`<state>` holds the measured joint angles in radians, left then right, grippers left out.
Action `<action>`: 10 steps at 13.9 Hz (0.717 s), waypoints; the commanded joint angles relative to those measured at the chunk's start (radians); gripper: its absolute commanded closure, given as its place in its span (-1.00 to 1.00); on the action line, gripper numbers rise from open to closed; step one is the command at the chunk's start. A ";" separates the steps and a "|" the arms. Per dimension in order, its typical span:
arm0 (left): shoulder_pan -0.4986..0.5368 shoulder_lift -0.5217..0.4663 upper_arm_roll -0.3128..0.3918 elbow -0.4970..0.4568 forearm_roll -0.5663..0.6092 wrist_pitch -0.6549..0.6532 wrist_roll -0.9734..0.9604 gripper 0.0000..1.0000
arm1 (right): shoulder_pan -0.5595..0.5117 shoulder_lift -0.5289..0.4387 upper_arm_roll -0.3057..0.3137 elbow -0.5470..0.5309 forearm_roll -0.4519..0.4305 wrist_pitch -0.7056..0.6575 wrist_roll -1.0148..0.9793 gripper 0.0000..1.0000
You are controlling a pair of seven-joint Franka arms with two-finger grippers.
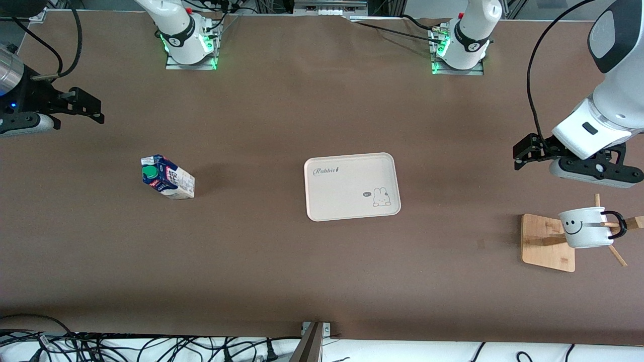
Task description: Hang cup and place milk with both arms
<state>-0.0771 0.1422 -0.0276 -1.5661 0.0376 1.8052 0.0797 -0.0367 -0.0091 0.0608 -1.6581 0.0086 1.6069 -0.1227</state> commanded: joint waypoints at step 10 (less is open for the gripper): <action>-0.012 0.008 0.000 0.029 0.021 -0.020 -0.006 -1.00 | 0.009 0.006 -0.006 0.017 -0.010 -0.012 0.021 -1.00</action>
<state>-0.0829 0.1422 -0.0276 -1.5661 0.0376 1.8052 0.0797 -0.0366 -0.0088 0.0608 -1.6581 0.0086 1.6065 -0.1189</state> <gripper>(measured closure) 0.000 0.000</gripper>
